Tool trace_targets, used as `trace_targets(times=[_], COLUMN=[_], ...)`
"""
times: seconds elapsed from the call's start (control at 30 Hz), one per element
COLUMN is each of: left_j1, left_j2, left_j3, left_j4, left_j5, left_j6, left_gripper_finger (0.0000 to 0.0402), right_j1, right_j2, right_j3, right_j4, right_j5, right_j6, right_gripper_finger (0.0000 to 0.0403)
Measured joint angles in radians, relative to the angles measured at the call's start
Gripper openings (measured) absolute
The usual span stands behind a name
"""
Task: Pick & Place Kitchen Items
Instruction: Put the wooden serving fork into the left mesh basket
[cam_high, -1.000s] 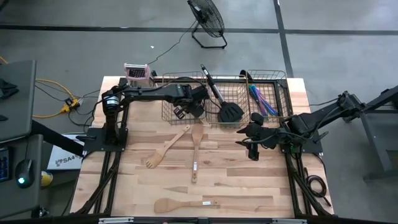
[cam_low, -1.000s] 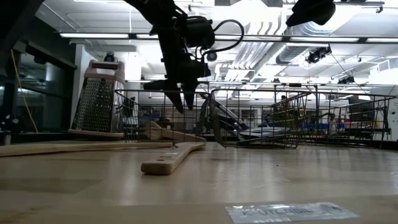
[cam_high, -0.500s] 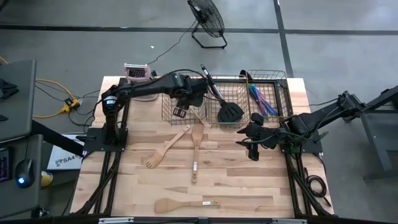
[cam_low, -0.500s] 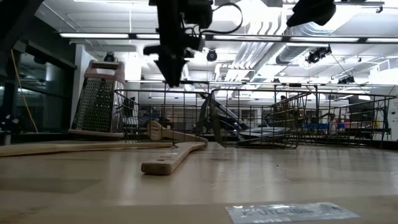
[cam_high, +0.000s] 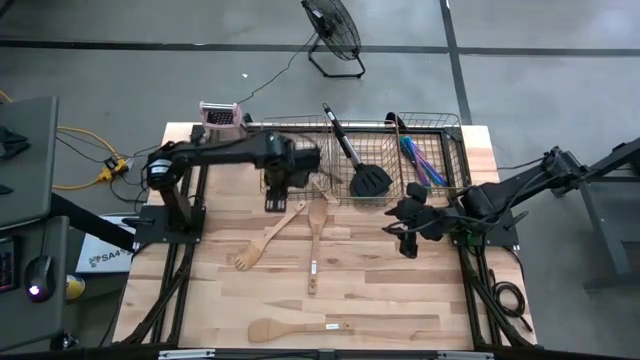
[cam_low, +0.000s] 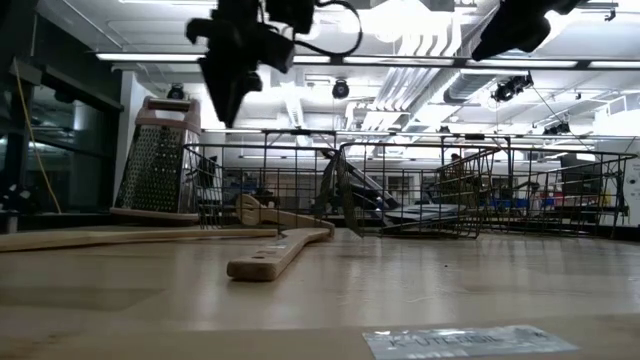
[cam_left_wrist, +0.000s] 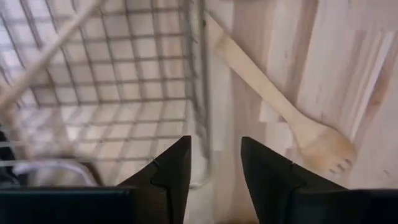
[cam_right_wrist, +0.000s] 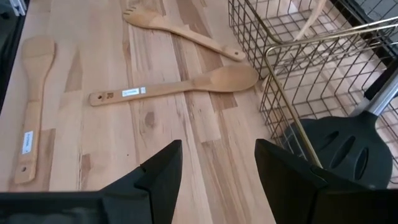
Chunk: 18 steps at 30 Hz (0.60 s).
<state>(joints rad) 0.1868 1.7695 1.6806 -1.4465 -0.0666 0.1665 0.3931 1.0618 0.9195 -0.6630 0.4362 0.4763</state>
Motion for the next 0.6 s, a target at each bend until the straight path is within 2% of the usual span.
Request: trace_targets(times=[0.13, 0.3, 0.6], left_j1=[-0.076, -0.170, -0.297], left_j2=[-0.069, -0.148, -0.165], left_j3=[-0.107, -0.254, -0.448], left_j4=[0.033, 0.168, 0.271], left_j5=[-0.005, -0.013, -0.008], left_j6=[-0.126, -0.361, -0.737], left_gripper_finger=[0.0136, 0.0136, 0.0136], right_j1=[0.000, 0.000, 0.000], right_j2=[0.000, 0.000, 0.000], right_j3=[-0.013, -0.015, -0.015], right_j4=[-0.001, 0.004, 0.036], right_j5=[-0.001, -0.001, 0.002], right_j6=[0.010, 0.034, 0.040], right_gripper_finger=[0.0195, 0.0195, 0.0195])
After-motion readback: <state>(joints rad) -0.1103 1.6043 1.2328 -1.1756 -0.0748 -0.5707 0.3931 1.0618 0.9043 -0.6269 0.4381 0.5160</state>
